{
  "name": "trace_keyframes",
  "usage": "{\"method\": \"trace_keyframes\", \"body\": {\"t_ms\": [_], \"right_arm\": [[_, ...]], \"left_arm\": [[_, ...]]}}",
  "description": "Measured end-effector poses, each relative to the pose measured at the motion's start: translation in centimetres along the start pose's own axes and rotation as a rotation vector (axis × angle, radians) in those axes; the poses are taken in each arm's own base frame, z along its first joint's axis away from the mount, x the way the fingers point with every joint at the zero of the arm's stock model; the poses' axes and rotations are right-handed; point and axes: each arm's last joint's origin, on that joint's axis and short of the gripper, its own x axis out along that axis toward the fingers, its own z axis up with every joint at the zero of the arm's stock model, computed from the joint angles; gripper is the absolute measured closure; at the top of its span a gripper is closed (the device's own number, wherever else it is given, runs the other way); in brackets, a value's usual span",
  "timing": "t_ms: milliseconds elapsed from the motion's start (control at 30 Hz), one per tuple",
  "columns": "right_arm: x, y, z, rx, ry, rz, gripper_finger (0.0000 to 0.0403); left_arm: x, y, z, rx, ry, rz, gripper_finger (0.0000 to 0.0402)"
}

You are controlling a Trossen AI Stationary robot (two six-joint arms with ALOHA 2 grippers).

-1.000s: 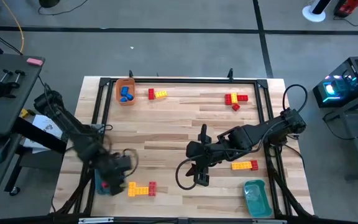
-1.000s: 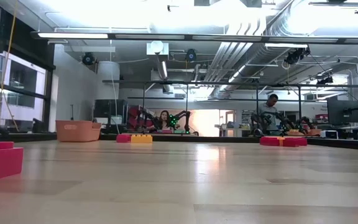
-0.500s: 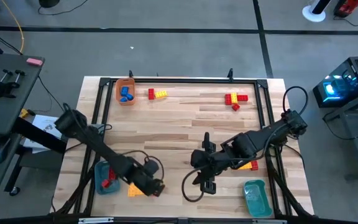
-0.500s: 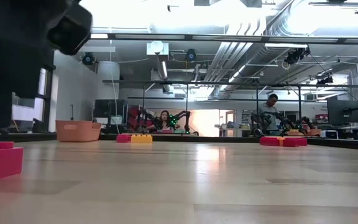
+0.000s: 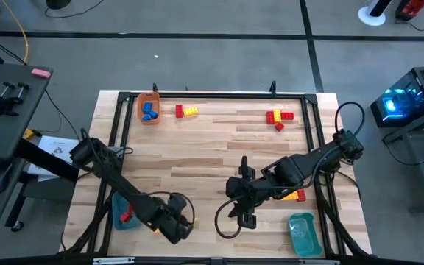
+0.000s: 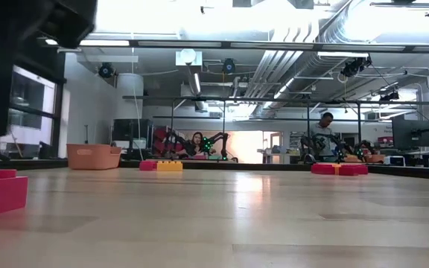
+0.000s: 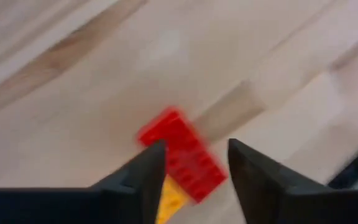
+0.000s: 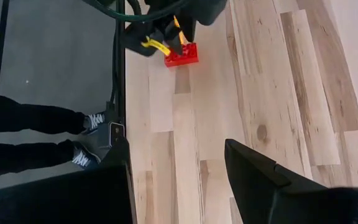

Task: Sort blocks
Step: Put the red game piece into the bottom left blue bin

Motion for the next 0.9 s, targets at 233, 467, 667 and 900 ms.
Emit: {"method": "trace_keyframes", "body": {"t_ms": [233,467,667,900], "right_arm": [[0.0,0.0,0.0,-0.006,0.000,0.000,0.0263],[0.0,0.0,0.0,0.021,0.000,0.001,0.0263],[0.0,0.1,-0.1,0.019,0.001,0.002,0.0263],[0.0,0.1,-0.1,0.020,0.001,0.002,0.0263]], "left_arm": [[-0.2,-0.4,-0.8,0.089,0.043,-0.051,0.0390],[-0.1,-0.7,-0.2,0.069,0.076,-0.075,0.0401],[0.0,-0.4,0.0,0.128,0.109,-0.056,0.0401],[0.2,0.1,0.5,0.195,0.143,0.001,0.0401]]}}
